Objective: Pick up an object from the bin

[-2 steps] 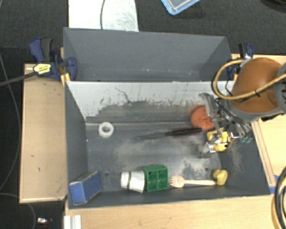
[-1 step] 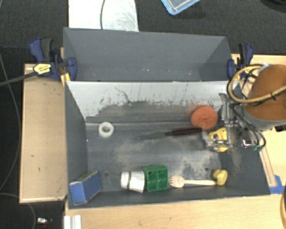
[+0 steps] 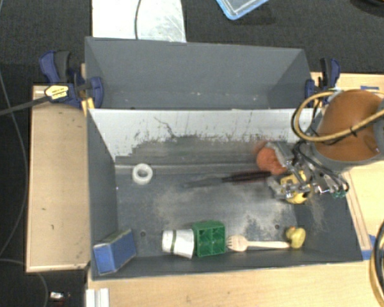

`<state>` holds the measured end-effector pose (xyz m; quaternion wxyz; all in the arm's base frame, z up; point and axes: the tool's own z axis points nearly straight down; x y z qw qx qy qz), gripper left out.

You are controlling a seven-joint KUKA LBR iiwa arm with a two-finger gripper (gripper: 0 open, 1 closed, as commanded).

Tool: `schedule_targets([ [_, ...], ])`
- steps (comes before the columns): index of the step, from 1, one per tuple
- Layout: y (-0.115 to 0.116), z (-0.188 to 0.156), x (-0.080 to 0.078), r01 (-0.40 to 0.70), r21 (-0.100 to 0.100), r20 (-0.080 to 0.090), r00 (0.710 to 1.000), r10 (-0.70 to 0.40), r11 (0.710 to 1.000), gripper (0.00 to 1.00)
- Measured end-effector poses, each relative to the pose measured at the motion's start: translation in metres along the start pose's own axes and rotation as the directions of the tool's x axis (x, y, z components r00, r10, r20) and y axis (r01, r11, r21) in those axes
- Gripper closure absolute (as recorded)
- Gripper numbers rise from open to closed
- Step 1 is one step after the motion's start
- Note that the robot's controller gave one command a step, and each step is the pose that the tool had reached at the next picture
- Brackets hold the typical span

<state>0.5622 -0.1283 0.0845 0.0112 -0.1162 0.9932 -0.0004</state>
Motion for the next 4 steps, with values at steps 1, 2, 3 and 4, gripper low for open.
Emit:
schedule_targets([
  [1,-0.001,-0.054,0.000,0.079,-0.003,-0.005,0.997,-0.079,0.997,0.00],
  [2,0.003,-0.080,-0.009,0.069,0.000,0.001,0.998,-0.069,0.998,0.00],
  [3,-0.013,-0.046,0.044,0.115,-0.004,0.000,0.993,-0.115,0.993,0.00],
  [4,-0.014,-0.062,0.018,0.093,0.000,0.009,0.996,-0.093,0.996,0.00],
])
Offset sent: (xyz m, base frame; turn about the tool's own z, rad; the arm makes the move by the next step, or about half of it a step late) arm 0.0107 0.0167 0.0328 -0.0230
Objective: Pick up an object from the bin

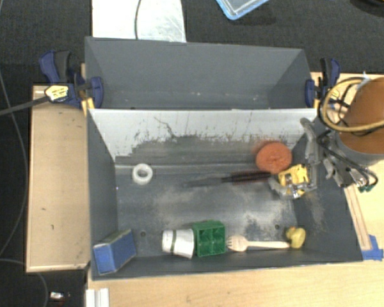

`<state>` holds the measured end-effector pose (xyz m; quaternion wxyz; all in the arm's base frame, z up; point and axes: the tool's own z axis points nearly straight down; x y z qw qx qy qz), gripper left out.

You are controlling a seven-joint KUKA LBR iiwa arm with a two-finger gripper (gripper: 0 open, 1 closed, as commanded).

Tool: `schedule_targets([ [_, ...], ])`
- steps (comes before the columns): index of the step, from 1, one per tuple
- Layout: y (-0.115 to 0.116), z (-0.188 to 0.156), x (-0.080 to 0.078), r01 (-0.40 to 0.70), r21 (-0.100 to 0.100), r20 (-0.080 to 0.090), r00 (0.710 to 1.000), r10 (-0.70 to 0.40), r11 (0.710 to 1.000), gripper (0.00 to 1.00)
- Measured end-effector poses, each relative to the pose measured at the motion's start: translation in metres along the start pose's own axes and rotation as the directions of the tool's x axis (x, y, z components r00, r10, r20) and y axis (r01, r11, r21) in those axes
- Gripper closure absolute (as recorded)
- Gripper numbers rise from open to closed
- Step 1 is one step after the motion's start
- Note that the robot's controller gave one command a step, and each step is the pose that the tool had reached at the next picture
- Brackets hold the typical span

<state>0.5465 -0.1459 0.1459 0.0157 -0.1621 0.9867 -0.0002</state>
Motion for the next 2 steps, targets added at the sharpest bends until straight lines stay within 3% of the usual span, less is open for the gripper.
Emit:
schedule_targets([
  [1,0.000,0.004,0.001,0.125,-0.001,-0.003,0.992,-0.125,0.992,0.00],
  [2,0.007,0.012,-0.039,0.044,0.001,0.003,0.999,-0.044,0.999,0.00],
])
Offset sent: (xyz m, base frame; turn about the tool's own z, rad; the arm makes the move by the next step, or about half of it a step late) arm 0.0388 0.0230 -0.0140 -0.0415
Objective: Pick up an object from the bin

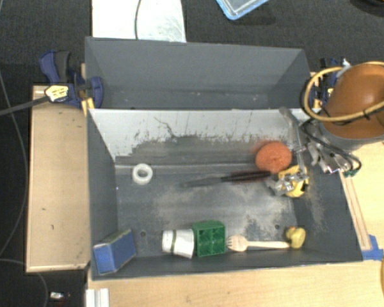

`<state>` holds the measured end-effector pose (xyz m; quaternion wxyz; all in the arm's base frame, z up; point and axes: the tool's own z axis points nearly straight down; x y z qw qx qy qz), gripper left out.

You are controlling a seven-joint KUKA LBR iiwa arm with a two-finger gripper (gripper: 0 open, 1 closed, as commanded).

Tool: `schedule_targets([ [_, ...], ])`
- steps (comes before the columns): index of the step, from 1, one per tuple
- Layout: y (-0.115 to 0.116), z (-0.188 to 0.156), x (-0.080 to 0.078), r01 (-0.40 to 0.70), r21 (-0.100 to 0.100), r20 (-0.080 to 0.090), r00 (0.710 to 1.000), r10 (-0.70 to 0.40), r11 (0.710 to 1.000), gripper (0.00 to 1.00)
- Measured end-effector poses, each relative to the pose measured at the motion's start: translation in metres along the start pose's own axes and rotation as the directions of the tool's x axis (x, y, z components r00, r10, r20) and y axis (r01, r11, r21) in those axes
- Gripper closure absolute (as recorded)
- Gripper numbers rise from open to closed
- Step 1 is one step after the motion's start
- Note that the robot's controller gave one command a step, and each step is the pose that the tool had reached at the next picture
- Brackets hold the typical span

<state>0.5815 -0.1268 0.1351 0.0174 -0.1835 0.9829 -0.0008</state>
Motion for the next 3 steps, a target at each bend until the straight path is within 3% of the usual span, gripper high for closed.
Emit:
schedule_targets([
  [1,0.004,0.017,-0.008,0.241,0.000,-0.001,0.971,-0.241,0.971,0.00],
  [2,0.000,0.023,-0.005,0.249,-0.001,0.001,0.968,-0.249,0.968,0.00],
  [3,0.012,-0.047,-0.003,0.074,-0.001,0.001,0.997,-0.074,0.997,0.00],
])
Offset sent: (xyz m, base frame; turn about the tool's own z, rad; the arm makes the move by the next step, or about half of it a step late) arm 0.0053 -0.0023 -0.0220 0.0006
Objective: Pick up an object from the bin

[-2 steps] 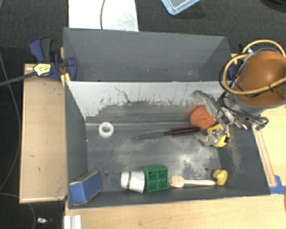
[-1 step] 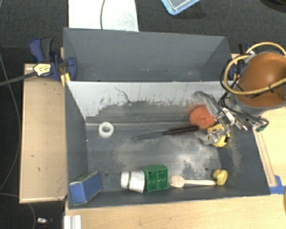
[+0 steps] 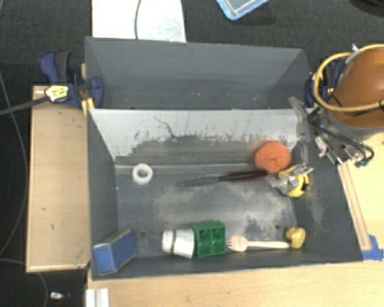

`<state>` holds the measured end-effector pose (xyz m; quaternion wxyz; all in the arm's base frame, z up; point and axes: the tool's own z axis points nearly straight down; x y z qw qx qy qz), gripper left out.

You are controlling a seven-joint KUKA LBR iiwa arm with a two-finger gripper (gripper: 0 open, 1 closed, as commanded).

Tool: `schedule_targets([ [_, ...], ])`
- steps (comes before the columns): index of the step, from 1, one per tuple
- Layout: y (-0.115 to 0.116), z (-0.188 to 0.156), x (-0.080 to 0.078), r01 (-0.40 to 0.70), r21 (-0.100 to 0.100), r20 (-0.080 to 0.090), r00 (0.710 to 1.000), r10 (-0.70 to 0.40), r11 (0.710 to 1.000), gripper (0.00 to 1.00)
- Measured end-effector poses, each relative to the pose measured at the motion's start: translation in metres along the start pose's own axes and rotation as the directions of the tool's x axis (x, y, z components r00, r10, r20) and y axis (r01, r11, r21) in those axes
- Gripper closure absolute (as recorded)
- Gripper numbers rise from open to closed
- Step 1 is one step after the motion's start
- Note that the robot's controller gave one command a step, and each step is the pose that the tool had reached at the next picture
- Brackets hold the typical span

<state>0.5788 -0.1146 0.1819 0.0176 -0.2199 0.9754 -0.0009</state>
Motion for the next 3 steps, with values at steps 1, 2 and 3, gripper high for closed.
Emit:
schedule_targets([
  [1,-0.008,-0.040,0.003,0.207,-0.001,0.000,0.978,-0.207,0.978,0.00],
  [2,-0.007,-0.110,0.003,0.054,0.000,0.004,0.999,-0.054,0.999,0.00],
  [3,-0.002,-0.054,0.014,0.108,0.001,0.005,0.994,-0.108,0.994,0.00],
])
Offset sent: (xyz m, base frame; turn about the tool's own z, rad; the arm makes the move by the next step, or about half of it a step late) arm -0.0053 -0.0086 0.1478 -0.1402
